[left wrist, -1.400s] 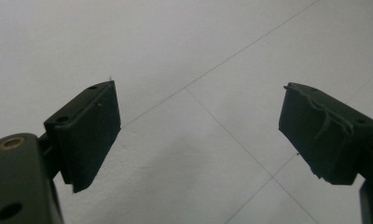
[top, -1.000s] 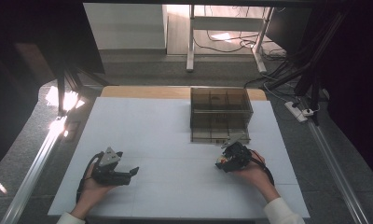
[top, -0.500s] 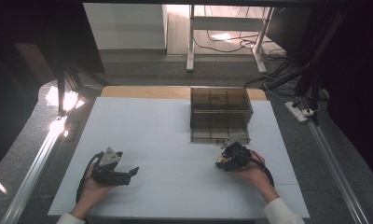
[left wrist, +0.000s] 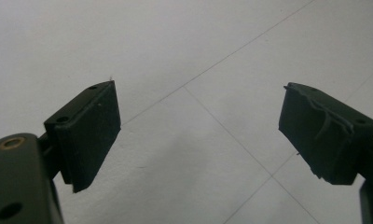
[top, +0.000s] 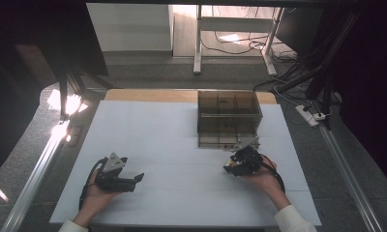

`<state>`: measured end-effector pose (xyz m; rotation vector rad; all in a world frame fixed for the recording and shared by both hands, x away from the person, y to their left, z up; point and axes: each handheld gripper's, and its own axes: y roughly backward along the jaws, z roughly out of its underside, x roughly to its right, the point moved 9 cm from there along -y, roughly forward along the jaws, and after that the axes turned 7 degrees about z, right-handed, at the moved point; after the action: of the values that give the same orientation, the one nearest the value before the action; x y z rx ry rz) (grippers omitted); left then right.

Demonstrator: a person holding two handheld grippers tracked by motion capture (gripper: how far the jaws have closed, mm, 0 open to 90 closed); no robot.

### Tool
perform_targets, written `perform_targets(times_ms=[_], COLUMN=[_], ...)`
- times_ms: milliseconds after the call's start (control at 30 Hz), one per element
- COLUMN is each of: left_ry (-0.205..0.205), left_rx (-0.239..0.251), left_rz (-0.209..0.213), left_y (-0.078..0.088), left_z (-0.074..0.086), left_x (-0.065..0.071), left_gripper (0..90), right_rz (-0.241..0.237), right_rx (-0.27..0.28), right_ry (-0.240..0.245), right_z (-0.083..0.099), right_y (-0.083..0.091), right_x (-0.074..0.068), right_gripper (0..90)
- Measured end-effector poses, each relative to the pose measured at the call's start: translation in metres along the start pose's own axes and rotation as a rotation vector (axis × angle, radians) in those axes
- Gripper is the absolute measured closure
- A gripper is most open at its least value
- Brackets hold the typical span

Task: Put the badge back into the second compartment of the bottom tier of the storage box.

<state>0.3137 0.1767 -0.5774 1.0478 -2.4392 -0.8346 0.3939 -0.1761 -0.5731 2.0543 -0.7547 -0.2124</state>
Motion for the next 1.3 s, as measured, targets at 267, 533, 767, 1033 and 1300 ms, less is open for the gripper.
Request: perform_targets(times_ms=[267, 533, 767, 1033, 1300], left_ry=[0.001, 0.000, 0.000, 0.001, 0.001], left_rx=[0.002, -0.002, -0.002, -0.003, -0.003], left_rz=[-0.001, -0.002, -0.002, -0.003, -0.004], left_y=[0.000, 0.000, 0.000, 0.000, 0.000], left_z=[0.000, 0.000, 0.001, 0.001, 0.001], left_x=[0.000, -0.001, -0.001, -0.001, -0.001], left_gripper=[13.0, 13.0, 13.0, 13.0, 13.0], right_rz=[-0.003, -0.018, -0.007, 0.016, 0.027], right_rx=[0.047, 0.120, 0.185, 0.250, 0.275], right_ry=[-0.037, -0.080, -0.101, -0.124, -0.139], right_z=[-0.004, -0.013, -0.021, -0.027, -0.029], right_y=[0.009, 0.021, 0.036, 0.051, 0.059], right_x=[0.005, 0.008, 0.013, 0.020, 0.026], right_gripper=[47.3, 47.3, 47.3, 47.3, 47.2])
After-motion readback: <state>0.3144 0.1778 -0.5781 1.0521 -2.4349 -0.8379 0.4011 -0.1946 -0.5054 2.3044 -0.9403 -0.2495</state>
